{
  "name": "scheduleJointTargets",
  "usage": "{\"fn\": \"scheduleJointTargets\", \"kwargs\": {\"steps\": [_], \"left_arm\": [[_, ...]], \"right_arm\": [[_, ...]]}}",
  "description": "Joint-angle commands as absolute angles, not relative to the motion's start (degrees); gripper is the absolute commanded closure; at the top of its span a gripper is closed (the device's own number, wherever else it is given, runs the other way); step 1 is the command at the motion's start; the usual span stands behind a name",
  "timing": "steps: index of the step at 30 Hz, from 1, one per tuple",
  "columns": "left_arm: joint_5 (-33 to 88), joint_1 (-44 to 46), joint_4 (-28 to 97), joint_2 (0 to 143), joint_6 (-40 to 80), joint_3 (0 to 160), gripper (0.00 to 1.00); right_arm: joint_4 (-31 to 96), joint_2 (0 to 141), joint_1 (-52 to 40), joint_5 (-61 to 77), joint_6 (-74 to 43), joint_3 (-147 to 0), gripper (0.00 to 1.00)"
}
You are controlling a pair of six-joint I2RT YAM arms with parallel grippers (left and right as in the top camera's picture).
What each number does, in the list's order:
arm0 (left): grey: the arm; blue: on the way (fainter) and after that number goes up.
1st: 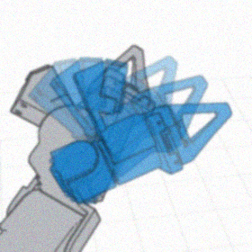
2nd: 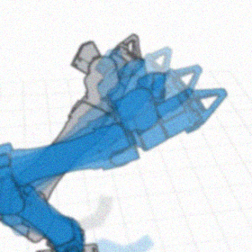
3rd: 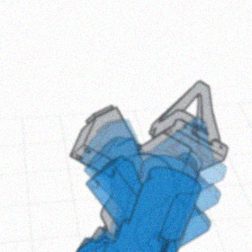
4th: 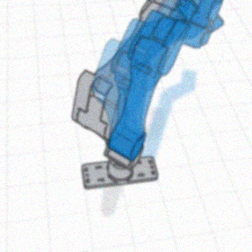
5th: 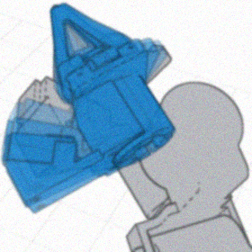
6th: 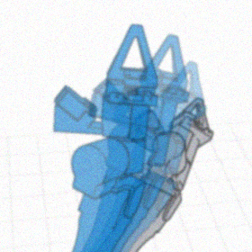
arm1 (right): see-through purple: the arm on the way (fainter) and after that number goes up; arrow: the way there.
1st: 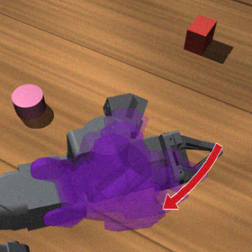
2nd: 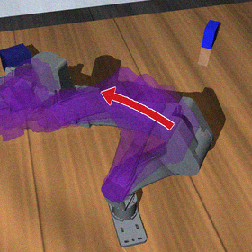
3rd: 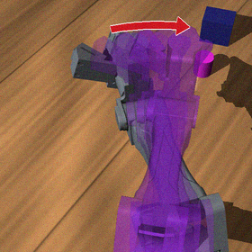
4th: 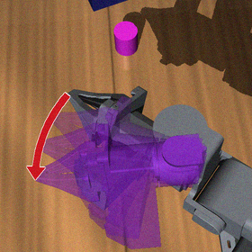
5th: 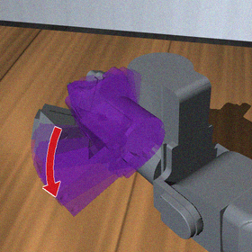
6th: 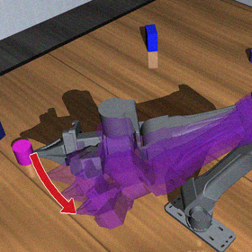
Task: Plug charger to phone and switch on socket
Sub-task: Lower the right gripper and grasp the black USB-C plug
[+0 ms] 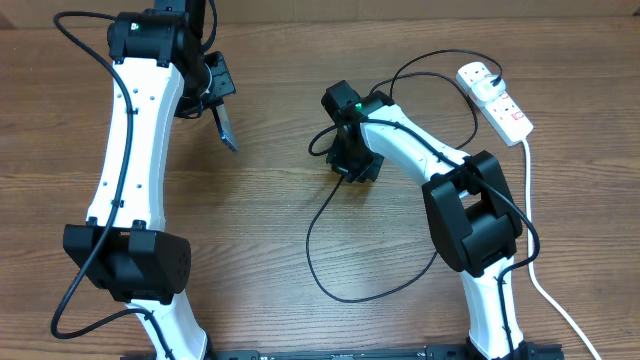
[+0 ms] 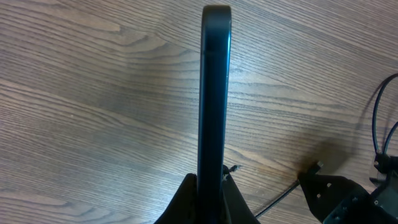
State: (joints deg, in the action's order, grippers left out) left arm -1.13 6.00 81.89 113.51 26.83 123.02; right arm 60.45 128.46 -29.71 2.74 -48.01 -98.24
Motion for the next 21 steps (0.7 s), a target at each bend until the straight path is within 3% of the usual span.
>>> {"fn": "scheduleJointTargets", "kwargs": {"steps": [1, 13, 21], "left_arm": [[-1.4, 6.4, 81.8, 112.8, 27.4, 123.1, 0.96], [-1.4, 6.4, 81.8, 112.8, 27.4, 123.1, 0.96], [-1.4, 6.4, 81.8, 112.8, 27.4, 123.1, 0.96]], "right_arm": [[60.2, 129.9, -30.0, 2.6, -48.2, -98.6, 0.77], [59.5, 132.4, -30.0, 2.4, -48.0, -98.6, 0.80], [58.4, 132.4, -30.0, 2.4, -47.4, -98.6, 0.96]]}}
